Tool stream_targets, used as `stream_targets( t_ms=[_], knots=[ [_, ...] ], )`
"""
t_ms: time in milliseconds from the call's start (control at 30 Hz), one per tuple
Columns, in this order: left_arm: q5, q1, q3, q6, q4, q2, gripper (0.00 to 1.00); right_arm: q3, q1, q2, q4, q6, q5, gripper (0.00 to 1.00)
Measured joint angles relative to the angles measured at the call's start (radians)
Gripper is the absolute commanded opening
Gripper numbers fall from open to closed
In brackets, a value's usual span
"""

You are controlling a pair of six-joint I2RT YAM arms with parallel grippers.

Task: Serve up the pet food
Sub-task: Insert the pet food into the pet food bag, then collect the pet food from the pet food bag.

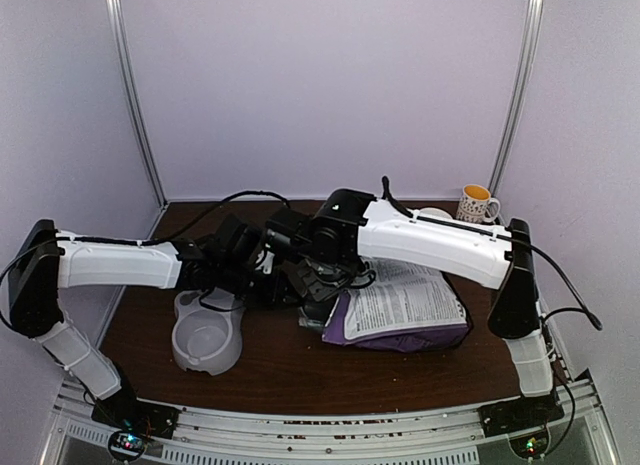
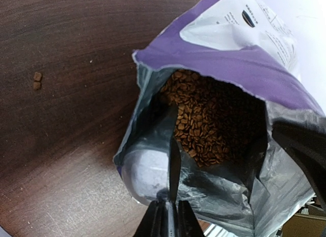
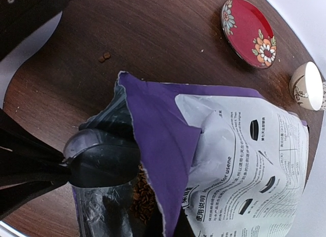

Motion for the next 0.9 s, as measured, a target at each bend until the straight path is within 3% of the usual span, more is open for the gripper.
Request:
stream_targets(
  t_ms=[633, 900],
  knots=[
    [-0.023, -0.003, 0.005, 0.01, 0.0, 0.038, 0.0, -0.071, 0.002, 0.0, 0.097, 0.001, -0.039, 0.0],
    [-0.107, -0.011, 0.005, 0.04, -0.092, -0.038, 0.0, -0.071, 0.002, 0.0, 0.098, 0.001, -0.042, 0.0]
  ],
)
